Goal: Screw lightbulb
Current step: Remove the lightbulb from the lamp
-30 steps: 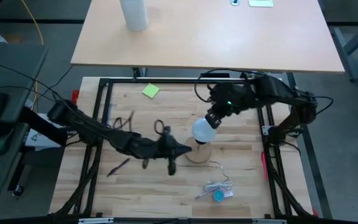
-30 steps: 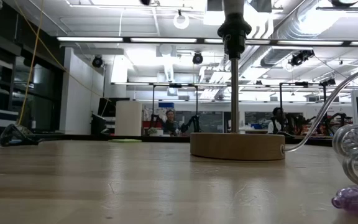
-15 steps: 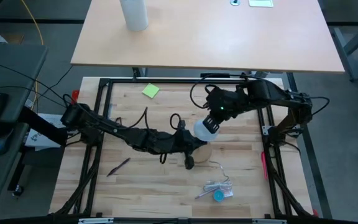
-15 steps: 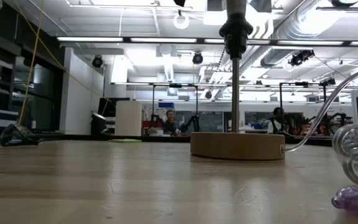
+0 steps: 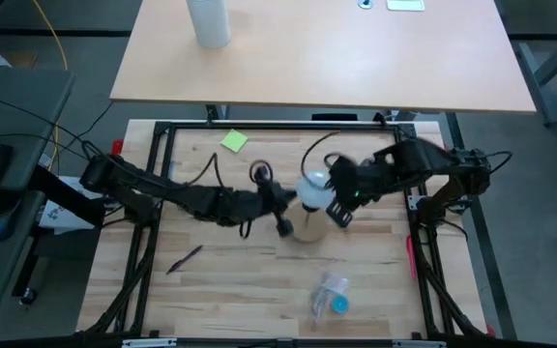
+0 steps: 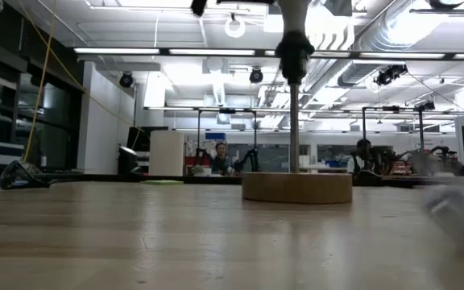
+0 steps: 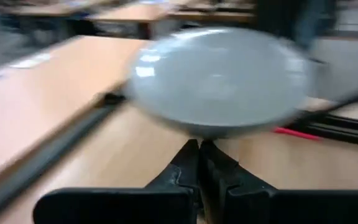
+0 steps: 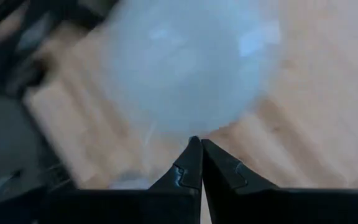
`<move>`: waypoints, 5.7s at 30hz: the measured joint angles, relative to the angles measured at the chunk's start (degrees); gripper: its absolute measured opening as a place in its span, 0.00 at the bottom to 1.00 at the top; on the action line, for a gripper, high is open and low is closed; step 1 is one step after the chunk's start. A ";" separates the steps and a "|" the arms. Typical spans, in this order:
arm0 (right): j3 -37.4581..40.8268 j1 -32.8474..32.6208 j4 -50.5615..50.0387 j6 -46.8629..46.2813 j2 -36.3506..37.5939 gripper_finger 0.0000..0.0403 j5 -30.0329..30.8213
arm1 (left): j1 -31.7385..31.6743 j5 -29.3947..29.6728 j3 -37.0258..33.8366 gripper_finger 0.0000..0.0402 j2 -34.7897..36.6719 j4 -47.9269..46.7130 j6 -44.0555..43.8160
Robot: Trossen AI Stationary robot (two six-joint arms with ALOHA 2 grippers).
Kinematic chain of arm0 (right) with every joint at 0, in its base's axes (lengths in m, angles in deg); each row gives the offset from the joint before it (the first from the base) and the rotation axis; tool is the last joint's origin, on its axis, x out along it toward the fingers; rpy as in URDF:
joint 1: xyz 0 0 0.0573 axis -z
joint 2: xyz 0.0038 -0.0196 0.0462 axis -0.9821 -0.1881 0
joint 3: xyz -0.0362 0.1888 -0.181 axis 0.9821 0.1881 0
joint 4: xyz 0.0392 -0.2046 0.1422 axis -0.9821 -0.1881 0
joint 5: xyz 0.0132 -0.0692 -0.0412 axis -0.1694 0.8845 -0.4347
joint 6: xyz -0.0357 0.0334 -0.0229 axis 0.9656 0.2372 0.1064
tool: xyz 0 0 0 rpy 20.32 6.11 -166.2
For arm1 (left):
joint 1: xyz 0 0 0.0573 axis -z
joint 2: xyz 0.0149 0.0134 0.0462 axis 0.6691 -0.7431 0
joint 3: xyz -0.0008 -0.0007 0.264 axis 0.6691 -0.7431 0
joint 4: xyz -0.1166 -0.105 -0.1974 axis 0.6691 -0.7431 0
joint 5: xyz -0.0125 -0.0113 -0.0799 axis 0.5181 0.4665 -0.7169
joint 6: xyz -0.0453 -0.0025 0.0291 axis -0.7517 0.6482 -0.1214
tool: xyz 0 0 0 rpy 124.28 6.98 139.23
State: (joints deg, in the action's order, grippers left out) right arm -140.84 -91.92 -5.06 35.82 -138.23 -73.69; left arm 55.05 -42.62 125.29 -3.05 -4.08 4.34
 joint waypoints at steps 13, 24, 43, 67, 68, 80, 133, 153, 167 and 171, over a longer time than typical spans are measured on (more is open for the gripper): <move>0.19 -6.34 0.78 -4.33 2.54 0.00 0.97 | -5.41 0.29 -19.86 0.00 13.93 0.33 -10.56; 0.04 -6.64 -0.21 -4.53 5.91 0.00 5.75 | -0.34 -11.14 -23.10 0.00 -1.60 15.89 -23.65; 40.30 -28.88 31.83 -14.68 13.62 0.01 40.08 | -4.07 -18.78 -20.60 0.00 -0.55 13.31 -12.78; 58.80 -20.77 43.86 -19.33 13.61 0.65 62.96 | -7.32 -26.21 -20.54 0.00 -13.35 15.92 -25.81; 60.25 -21.03 44.52 -21.13 13.61 0.65 63.40 | -7.71 -26.42 -20.54 0.00 -13.31 16.07 -25.81; 64.28 -22.15 47.84 -18.94 15.16 0.65 66.66 | -12.15 -29.68 -20.54 0.00 -13.31 18.13 -22.73; 93.85 13.79 126.64 47.38 33.67 0.52 -12.32 | -10.62 -22.63 -20.25 0.00 -24.53 35.40 -29.56; 91.17 25.23 135.07 51.09 26.94 0.52 -37.56 | -9.27 -21.07 -20.21 0.00 -26.23 36.76 -27.71; 80.19 29.67 121.78 55.17 19.92 0.52 -59.54 | -9.07 -21.82 -20.26 0.00 -26.34 36.62 -27.71; 78.51 29.66 121.71 55.09 17.06 0.52 -62.43 | -9.07 -21.68 -20.27 0.00 -26.33 35.86 -27.71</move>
State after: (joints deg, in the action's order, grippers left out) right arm -62.33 -62.26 116.65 90.92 -121.18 -136.11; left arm 45.99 -64.31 105.01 -29.37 31.79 -23.37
